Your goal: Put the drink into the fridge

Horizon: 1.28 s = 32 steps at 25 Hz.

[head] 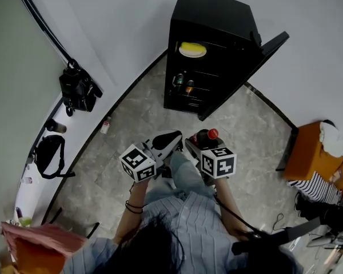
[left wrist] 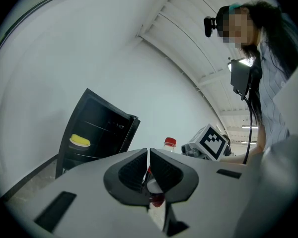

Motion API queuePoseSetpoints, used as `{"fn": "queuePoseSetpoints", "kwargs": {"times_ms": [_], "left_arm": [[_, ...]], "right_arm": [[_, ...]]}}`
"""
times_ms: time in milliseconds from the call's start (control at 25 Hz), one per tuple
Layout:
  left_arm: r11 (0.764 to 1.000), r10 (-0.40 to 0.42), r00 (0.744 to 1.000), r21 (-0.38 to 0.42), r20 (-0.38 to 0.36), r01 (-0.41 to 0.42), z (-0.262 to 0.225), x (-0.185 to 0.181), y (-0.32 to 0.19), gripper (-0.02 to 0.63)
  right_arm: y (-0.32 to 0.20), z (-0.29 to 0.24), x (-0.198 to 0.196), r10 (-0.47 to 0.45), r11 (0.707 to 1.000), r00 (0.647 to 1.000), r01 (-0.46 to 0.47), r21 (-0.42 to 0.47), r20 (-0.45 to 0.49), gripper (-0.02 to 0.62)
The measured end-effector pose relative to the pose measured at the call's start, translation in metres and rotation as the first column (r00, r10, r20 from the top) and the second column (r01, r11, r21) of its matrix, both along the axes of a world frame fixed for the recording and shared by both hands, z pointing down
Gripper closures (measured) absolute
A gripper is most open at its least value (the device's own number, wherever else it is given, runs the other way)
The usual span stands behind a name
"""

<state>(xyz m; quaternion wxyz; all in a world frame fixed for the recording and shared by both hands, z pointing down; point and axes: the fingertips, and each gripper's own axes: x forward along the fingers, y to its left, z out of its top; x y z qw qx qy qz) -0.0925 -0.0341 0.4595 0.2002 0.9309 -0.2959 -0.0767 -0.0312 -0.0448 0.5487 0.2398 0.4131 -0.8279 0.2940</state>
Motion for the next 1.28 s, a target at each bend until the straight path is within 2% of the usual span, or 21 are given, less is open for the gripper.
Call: {"fn": "queuePoseSetpoints", "kwargs": {"times_ms": [240,560,960,1280], "left_arm": [[1.000,0.014,1.000,-0.025,0.011,-0.014,0.009,0.004,-0.024,0.600],[0.998,0.048,0.998,-0.050,0.029,-0.046,0.016,0.015,-0.080,0.600],[0.992,0.069,0.997,-0.106,0.046,-0.064,0.035,0.024,-0.156,0.600],[0.986,0.108,0.992,-0.130,0.059,-0.100,0.045,0.039,-0.197,0.600]], "right_arm": [[-0.025,0.008,0.005,0.013,1.000,1.000,-0.013,-0.013,0.002,0.284],[-0.086,0.014,0.020,0.059,0.998,0.998,-0.058,-0.028,0.009,0.284],[-0.162,0.041,0.034,0.083,0.995,0.996,-0.084,-0.062,-0.020,0.284],[-0.226,0.057,0.047,0.094,0.994,0.994,-0.097,-0.045,-0.060,0.284]]}}
